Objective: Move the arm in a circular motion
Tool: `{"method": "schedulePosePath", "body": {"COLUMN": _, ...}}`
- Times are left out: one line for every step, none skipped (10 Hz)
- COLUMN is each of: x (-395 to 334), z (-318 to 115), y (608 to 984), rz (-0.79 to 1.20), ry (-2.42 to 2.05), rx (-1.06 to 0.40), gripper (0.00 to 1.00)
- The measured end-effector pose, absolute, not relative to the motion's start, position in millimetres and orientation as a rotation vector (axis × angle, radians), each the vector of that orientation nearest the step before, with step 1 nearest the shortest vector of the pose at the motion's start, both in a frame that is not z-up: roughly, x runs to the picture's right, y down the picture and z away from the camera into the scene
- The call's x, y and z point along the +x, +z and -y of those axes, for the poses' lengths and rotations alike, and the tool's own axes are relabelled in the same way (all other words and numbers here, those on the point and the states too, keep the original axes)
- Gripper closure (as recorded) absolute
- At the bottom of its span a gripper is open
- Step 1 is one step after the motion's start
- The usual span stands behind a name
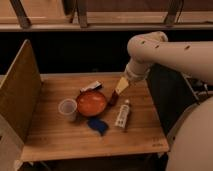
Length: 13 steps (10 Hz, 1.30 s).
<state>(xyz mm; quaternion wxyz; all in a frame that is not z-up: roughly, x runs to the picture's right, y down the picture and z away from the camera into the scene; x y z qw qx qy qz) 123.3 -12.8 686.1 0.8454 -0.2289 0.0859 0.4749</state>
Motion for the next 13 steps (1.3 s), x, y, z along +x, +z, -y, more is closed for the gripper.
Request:
{"method": "schedulePosePath", "body": {"x": 123.3, "z": 12.8, "y": 686.1, "rz": -0.181, "ry": 1.002, "rx": -0.483, "gripper": 0.20}}
{"method": "schedulePosePath", "body": {"x": 123.3, "z": 12.8, "y": 686.0, "rz": -0.181, "ry": 1.002, "rx": -0.483, "gripper": 0.20}}
{"method": "schedulePosePath", "body": {"x": 123.3, "z": 12.8, "y": 686.1, "rz": -0.181, "ry": 1.002, "rx": -0.483, "gripper": 0.20}}
{"method": "schedulePosePath", "body": {"x": 123.3, "z": 12.8, "y": 686.1, "rz": -0.181, "ry": 1.002, "rx": -0.483, "gripper": 0.20}}
{"method": "schedulePosePath", "body": {"x": 123.3, "z": 13.4, "y": 686.1, "rz": -0.179, "ry": 1.005, "rx": -0.482, "gripper": 0.20}}
{"method": "schedulePosePath", "body": {"x": 123.5, "z": 15.6, "y": 686.9, "rz": -0.173, "ry": 1.016, "rx": -0.479, "gripper": 0.20}}
{"method": "schedulePosePath", "body": {"x": 124.9, "z": 24.5, "y": 692.3, "rz": -0.165, "ry": 1.056, "rx": -0.468, "gripper": 0.20}}
{"method": "schedulePosePath", "body": {"x": 124.4, "z": 33.7, "y": 699.3, "rz": -0.163, "ry": 1.075, "rx": -0.457, "gripper": 0.20}}
{"method": "schedulePosePath", "body": {"x": 120.4, "z": 47.4, "y": 712.2, "rz": -0.163, "ry": 1.079, "rx": -0.444, "gripper": 0.20}}
{"method": "schedulePosePath", "body": {"x": 114.1, "z": 58.4, "y": 723.7, "rz": -0.162, "ry": 1.064, "rx": -0.437, "gripper": 0.20}}
{"method": "schedulePosePath", "body": {"x": 109.8, "z": 65.6, "y": 733.1, "rz": -0.163, "ry": 1.039, "rx": -0.431, "gripper": 0.20}}
{"method": "schedulePosePath", "body": {"x": 104.3, "z": 73.4, "y": 744.6, "rz": -0.163, "ry": 1.006, "rx": -0.426, "gripper": 0.20}}
{"method": "schedulePosePath", "body": {"x": 96.1, "z": 83.5, "y": 758.4, "rz": -0.157, "ry": 0.963, "rx": -0.420, "gripper": 0.20}}
